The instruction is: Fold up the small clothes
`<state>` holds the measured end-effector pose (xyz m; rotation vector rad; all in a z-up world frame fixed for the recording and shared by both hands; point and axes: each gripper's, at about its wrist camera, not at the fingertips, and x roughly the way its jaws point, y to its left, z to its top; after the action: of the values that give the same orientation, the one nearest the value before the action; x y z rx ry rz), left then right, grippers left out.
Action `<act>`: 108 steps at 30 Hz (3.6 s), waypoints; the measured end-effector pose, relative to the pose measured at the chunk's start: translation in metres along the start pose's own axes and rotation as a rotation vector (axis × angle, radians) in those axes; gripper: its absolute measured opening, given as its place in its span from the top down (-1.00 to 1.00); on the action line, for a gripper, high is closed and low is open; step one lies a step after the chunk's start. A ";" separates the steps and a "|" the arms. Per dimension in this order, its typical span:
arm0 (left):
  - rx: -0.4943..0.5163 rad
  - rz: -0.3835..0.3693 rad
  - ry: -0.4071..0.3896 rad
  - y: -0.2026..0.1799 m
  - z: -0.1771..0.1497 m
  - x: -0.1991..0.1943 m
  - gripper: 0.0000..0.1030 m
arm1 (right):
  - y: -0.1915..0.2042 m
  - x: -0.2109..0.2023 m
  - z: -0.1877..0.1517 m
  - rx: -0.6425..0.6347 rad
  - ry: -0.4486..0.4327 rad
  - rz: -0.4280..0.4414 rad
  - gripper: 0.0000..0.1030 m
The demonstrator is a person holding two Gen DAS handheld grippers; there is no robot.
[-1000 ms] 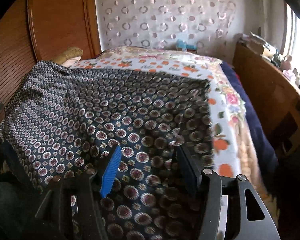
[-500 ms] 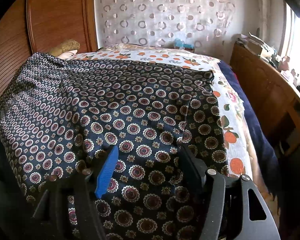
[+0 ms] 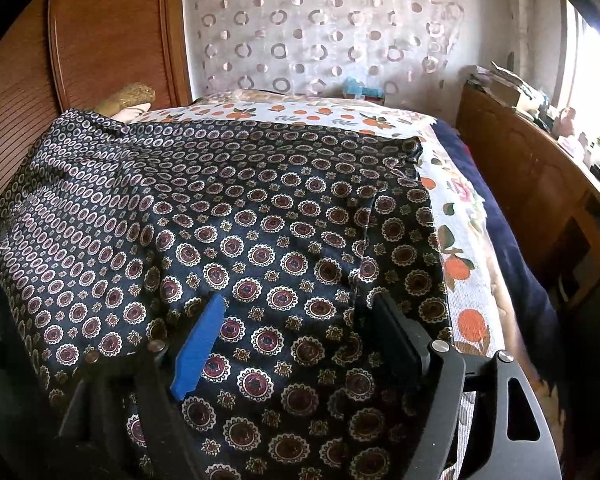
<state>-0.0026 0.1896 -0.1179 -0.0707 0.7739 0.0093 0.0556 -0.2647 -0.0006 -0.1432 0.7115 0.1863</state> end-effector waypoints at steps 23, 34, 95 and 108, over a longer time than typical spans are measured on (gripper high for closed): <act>-0.005 -0.161 -0.197 -0.026 0.024 -0.053 0.88 | 0.000 0.001 -0.001 0.000 0.000 0.003 -0.55; 0.105 -0.271 -0.312 -0.077 0.076 -0.069 0.88 | 0.000 0.001 -0.001 0.001 -0.002 0.004 -0.55; 0.236 -0.340 -0.139 -0.146 0.069 -0.010 -0.35 | 0.086 0.047 0.084 -0.212 0.037 0.250 -0.22; 0.224 -0.332 -0.137 -0.141 0.062 -0.009 -0.35 | 0.099 0.069 0.093 -0.258 0.021 0.299 0.92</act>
<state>0.0387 0.0529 -0.0590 0.0154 0.6152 -0.3835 0.1443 -0.1420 0.0164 -0.2849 0.7265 0.5638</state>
